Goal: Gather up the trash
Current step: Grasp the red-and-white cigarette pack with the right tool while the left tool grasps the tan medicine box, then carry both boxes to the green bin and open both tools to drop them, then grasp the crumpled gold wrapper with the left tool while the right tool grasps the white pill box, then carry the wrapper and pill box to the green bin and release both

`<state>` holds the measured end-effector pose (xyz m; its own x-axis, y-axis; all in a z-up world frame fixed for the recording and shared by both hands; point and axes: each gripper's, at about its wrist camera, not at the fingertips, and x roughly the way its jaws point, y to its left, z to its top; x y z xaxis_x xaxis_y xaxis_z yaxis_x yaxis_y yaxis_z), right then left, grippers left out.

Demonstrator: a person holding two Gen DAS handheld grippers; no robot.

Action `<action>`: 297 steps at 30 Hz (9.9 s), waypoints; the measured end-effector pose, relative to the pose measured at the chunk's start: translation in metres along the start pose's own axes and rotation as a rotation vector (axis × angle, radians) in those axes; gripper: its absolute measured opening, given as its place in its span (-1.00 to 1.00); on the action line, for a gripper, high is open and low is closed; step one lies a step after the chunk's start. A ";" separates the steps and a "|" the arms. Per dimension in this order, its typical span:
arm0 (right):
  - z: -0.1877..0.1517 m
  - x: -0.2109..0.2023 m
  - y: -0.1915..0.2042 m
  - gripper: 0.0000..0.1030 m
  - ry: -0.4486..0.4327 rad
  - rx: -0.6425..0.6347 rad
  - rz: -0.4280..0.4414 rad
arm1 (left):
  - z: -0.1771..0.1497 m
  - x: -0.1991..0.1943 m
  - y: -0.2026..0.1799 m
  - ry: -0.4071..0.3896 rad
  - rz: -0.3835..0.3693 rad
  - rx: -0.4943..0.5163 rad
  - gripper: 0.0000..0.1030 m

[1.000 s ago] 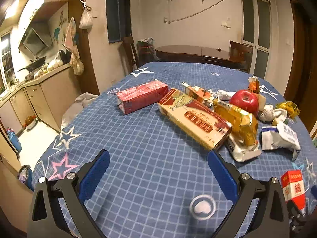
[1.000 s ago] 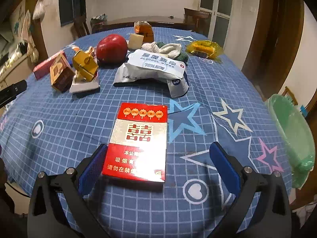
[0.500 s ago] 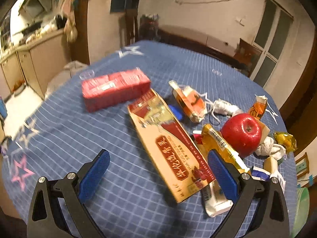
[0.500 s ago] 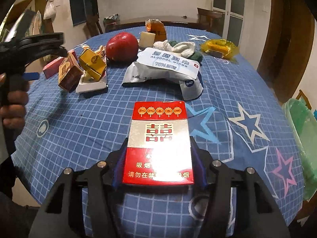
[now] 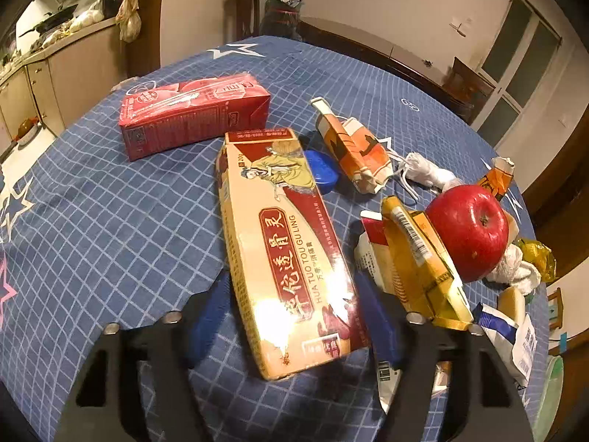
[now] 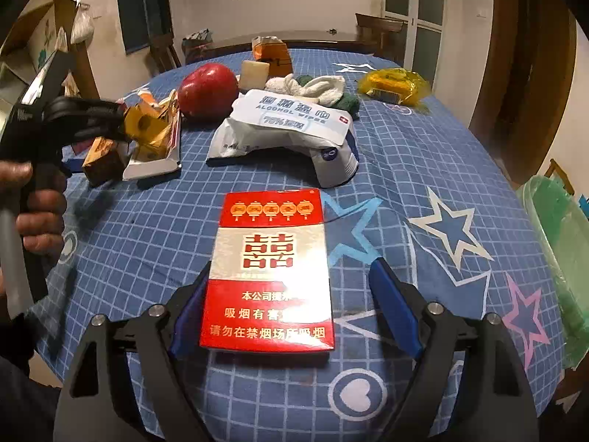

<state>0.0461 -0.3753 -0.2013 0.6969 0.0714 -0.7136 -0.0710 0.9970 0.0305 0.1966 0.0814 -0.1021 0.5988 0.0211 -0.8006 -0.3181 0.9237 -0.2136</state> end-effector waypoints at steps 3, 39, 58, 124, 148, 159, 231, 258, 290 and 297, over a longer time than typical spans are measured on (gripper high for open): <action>0.001 -0.002 -0.002 0.06 -0.010 0.005 0.002 | -0.002 -0.001 0.003 -0.001 -0.010 -0.002 0.30; 0.003 -0.047 0.023 0.05 -0.171 -0.097 0.059 | -0.047 -0.095 0.051 -0.137 0.038 0.181 -0.10; 0.009 -0.052 0.014 0.05 -0.206 -0.082 0.064 | -0.039 -0.083 0.038 -0.181 0.151 0.307 0.18; 0.019 -0.115 -0.348 0.27 -0.029 0.409 -0.327 | -0.231 -0.061 -0.487 0.031 -0.650 1.183 0.60; 0.020 -0.142 -0.252 0.27 -0.322 0.327 -0.257 | -0.171 -0.114 -0.311 -0.214 -0.537 0.964 0.68; 0.042 -0.092 -0.140 0.43 -0.319 0.163 -0.009 | -0.039 -0.068 -0.115 -0.192 -0.177 0.499 0.83; 0.056 -0.100 -0.041 -0.16 -0.253 -0.005 0.190 | -0.081 -0.133 -0.099 -0.251 -0.352 0.617 -0.10; 0.023 -0.153 -0.254 -0.11 -0.294 0.348 -0.237 | -0.171 -0.127 -0.370 -0.261 -0.567 1.037 -0.10; -0.005 -0.153 -0.316 -0.08 -0.182 0.444 -0.376 | -0.257 -0.080 -0.472 -0.142 -0.677 1.254 -0.10; -0.002 -0.154 -0.316 -0.08 -0.169 0.445 -0.369 | -0.261 -0.077 -0.472 -0.121 -0.688 1.268 -0.10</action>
<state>-0.0399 -0.7017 -0.1026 0.7251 -0.3149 -0.6124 0.4773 0.8708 0.1175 0.1091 -0.4562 -0.0853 0.4397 -0.5859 -0.6807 0.8673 0.4740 0.1522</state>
